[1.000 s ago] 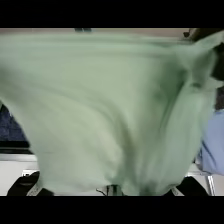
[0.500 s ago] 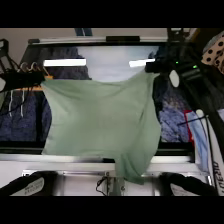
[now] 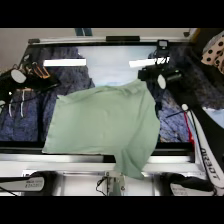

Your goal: Fold the shirts.

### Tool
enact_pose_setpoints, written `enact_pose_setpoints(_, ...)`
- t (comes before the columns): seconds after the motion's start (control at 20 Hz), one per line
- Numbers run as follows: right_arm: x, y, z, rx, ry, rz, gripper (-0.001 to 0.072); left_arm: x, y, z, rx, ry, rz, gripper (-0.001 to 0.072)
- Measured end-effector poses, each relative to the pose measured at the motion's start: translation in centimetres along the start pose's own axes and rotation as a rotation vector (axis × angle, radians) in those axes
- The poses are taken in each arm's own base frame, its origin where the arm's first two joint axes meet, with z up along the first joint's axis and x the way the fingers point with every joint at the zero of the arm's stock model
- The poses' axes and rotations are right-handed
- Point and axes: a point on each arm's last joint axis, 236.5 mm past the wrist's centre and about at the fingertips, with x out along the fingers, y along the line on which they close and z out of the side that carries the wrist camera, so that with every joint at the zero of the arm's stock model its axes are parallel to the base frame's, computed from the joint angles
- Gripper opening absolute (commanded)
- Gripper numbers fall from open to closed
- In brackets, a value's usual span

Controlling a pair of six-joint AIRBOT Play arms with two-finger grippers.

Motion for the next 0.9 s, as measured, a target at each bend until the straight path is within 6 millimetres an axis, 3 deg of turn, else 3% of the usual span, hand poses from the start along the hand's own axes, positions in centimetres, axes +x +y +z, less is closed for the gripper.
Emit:
enact_pose_setpoints(0.1, -2.3, -2.6, -1.7, -0.082, 0.1, -0.085, 0.047, -1.6, 3.1, -2.2, -0.009, 0.138, 0.068, 0.0671)
enact_pose_setpoints(0.2, -5.1, -6.7, -3.9, -0.145, 0.225, -0.176, 0.0429, -4.2, 6.5, -6.2, -0.043, 0.317, 0.135, 0.0672)
enact_pose_setpoints(0.3, -7.8, -10.8, -7.3, -0.137, 0.371, -0.214, 0.0459, -6.7, 8.5, -10.5, -0.084, 0.454, 0.16, 0.0672)
enact_pose_setpoints(0.4, -10.1, -13.7, -11.2, -0.055, 0.5, -0.181, 0.0459, -8.6, 9.8, -15.3, -0.127, 0.552, 0.165, 0.0672)
enact_pose_setpoints(0.55, -12.7, -14.2, -14.9, 0.099, 0.584, -0.035, 0.0459, -10.1, 11.9, -22.0, -0.197, 0.641, 0.171, 0.0672)
enact_pose_setpoints(0.7, -14.1, -13.3, -15.1, 0.193, 0.55, 0.085, 0.0459, -10.0, 13.6, -26.1, -0.268, 0.666, 0.163, 0.0673)
enact_pose_setpoints(0.9, -14.8, -12.1, -14.8, 0.226, 0.52, 0.167, 0.0459, -8.9, 14.9, -29.3, -0.316, 0.69, 0.138, 0.0671)
